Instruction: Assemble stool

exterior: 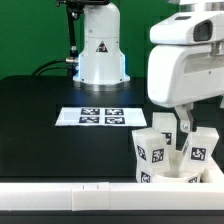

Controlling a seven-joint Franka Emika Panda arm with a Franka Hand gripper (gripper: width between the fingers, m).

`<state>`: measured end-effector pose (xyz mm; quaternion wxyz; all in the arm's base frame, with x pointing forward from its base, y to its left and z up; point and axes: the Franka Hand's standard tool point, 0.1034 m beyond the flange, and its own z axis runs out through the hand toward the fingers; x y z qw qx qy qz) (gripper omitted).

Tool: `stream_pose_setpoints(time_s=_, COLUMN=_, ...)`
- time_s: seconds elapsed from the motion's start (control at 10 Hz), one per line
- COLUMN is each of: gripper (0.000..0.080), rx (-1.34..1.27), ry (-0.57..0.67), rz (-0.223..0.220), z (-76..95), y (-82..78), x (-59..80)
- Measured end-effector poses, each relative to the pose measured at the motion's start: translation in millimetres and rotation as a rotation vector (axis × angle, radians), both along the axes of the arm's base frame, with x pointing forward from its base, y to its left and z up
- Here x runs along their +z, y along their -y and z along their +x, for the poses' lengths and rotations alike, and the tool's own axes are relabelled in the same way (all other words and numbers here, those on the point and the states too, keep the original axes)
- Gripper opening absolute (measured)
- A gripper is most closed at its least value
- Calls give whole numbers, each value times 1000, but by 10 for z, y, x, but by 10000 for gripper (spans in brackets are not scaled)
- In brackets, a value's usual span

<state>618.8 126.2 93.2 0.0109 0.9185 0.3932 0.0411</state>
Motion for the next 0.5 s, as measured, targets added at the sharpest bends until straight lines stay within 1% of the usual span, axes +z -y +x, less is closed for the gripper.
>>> stream_pose_setpoints(time_s=0.1, gripper=649, rx=171, ry=1, rz=-51, z=47, y=45, x=-50)
stream_pose_setpoints(time_s=0.2, gripper=649, rx=354, ry=-1, rz=-103, z=76, y=38, x=-113)
stream_pose_setpoints(time_s=0.3, gripper=649, rx=434, ry=0, rz=-131, z=63, y=-16, x=-188)
stream_pose_setpoints(time_s=0.4, gripper=649, rx=540, ry=0, rz=-157, z=64, y=-17, x=-243)
stream_pose_setpoints(time_s=0.5, gripper=649, rx=596, ry=-15, rz=-171, z=82, y=25, x=-242)
